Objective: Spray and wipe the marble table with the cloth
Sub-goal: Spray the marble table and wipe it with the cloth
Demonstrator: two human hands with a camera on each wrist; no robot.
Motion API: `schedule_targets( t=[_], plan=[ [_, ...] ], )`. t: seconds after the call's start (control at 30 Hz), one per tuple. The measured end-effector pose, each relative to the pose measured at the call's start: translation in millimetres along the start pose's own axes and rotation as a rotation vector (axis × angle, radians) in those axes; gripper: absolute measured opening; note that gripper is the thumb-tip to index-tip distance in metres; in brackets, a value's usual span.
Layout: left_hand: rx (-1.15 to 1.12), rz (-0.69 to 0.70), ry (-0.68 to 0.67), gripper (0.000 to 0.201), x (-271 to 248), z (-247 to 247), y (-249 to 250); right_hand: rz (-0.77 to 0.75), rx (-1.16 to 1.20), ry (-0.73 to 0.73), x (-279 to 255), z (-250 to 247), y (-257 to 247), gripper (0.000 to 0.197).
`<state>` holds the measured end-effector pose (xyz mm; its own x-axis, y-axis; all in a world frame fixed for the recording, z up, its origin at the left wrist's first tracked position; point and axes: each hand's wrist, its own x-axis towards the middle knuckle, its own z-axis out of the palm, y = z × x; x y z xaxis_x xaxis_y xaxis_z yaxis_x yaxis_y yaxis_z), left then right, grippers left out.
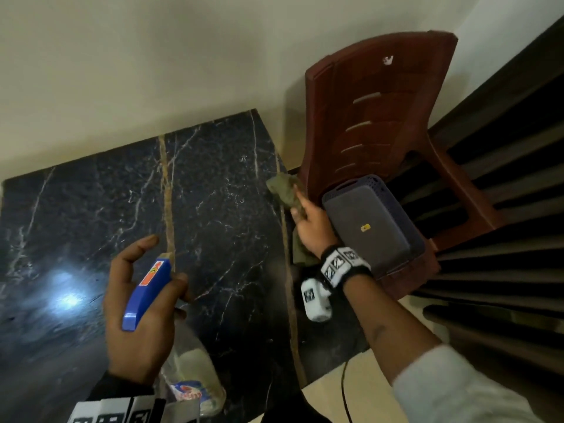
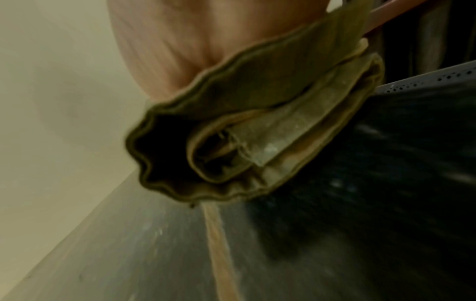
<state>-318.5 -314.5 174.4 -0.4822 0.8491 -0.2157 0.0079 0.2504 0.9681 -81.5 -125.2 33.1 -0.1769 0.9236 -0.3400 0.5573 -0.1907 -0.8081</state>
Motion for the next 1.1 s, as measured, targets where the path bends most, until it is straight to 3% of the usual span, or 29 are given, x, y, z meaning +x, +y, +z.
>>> schedule_targets(
  t=[0.13,0.27,0.43,0.5,0.57,0.7,0.83,0.97,1.1],
  plan=[
    [-0.022,0.013,-0.002,0.056,0.7,1.8,-0.3,0.051,0.103,-0.017,13.8,-2.9,3.6,0.053],
    [-0.041,0.021,-0.025,0.061,6.1,4.8,3.8,0.041,0.112,0.01,-64.3,-15.9,27.3,0.053],
    [-0.064,0.059,0.004,0.058,18.5,10.0,16.4,0.303,0.109,-0.024,-190.1,-37.8,64.6,0.053],
    [-0.056,0.08,0.015,0.057,25.5,10.4,21.1,0.377,0.1,-0.04,-215.0,-39.9,73.7,0.055],
    [-0.047,0.096,0.004,0.058,34.0,9.0,23.2,0.353,0.061,-0.042,-219.3,-37.2,74.7,0.057],
    [0.018,0.109,-0.023,0.06,46.3,1.7,22.8,0.192,0.004,-0.003,-184.9,-29.3,60.4,0.061],
    [0.062,0.054,-0.028,0.058,49.0,-6.8,19.6,-0.056,-0.118,0.047,-108.0,-17.0,35.1,0.061],
    [0.012,0.059,-0.029,0.06,47.2,-8.0,15.4,0.03,-0.002,0.019,-21.4,-5.0,-9.8,0.056],
    [-0.02,0.01,0.027,0.058,51.9,-14.5,12.1,0.038,-0.069,0.009,60.2,5.0,-46.7,0.055]
  ],
)
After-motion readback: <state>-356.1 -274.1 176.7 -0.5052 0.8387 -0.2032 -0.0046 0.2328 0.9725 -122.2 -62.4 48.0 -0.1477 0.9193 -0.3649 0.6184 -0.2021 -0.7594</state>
